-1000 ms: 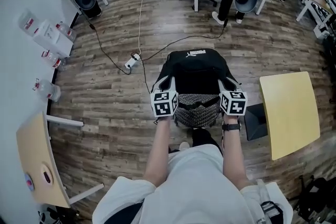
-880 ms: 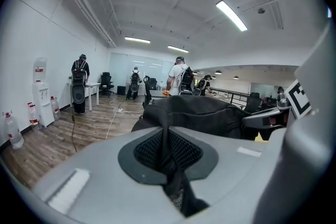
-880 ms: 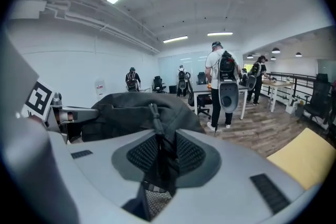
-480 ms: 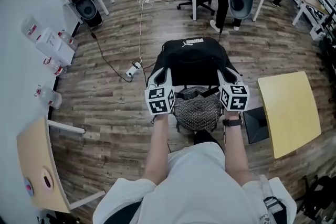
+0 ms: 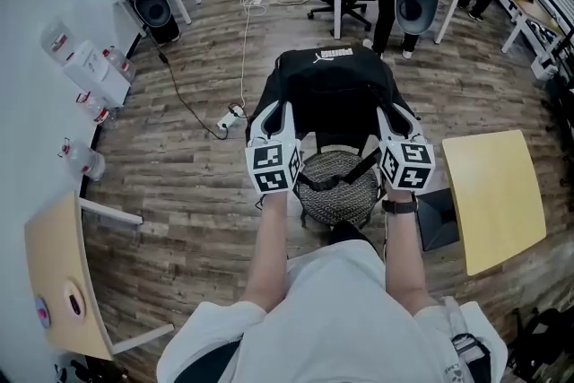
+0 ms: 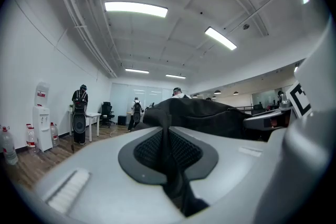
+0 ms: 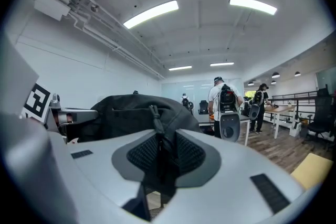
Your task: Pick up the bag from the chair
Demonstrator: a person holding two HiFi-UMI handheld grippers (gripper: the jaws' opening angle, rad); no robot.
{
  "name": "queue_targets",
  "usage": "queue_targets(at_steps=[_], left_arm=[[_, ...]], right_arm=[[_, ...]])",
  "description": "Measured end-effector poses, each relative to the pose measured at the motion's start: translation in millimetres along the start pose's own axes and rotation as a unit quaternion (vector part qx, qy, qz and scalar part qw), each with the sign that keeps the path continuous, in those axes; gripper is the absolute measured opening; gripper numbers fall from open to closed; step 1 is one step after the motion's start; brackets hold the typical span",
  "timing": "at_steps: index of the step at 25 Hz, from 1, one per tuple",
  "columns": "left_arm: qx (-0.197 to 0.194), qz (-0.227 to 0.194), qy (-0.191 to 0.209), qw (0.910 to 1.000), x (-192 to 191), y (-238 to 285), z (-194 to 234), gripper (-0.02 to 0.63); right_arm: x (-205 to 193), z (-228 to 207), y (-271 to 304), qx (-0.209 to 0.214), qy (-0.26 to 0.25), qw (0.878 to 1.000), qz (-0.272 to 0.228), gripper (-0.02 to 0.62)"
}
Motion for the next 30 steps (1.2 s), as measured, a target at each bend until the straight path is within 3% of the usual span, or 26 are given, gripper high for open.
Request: queue_targets(at_steps=[12, 30], left_arm=[[0.007, -0.051, 0.022, 0.9984, 37.2, -15.7, 6.9, 0.037], [-0.009, -0.056, 0.019, 0.9982, 36.8, -11.3, 5.9, 0.037]], right_arm=[[39.6, 11.7, -9.5, -0.008, -0.028, 0.998, -0.051, 0.103], [40.4, 12.1, -13.3, -0.033, -0.033, 0.998, -0.051, 0.103]])
Point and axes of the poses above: the fingertips, and each gripper's own axes: y forward along the fingers, z to its left, x out of its top, the point moved 5 cm from there along -y, backward along the fingers, and after that the axes turned 5 degrees about z, right-handed, at the moved point
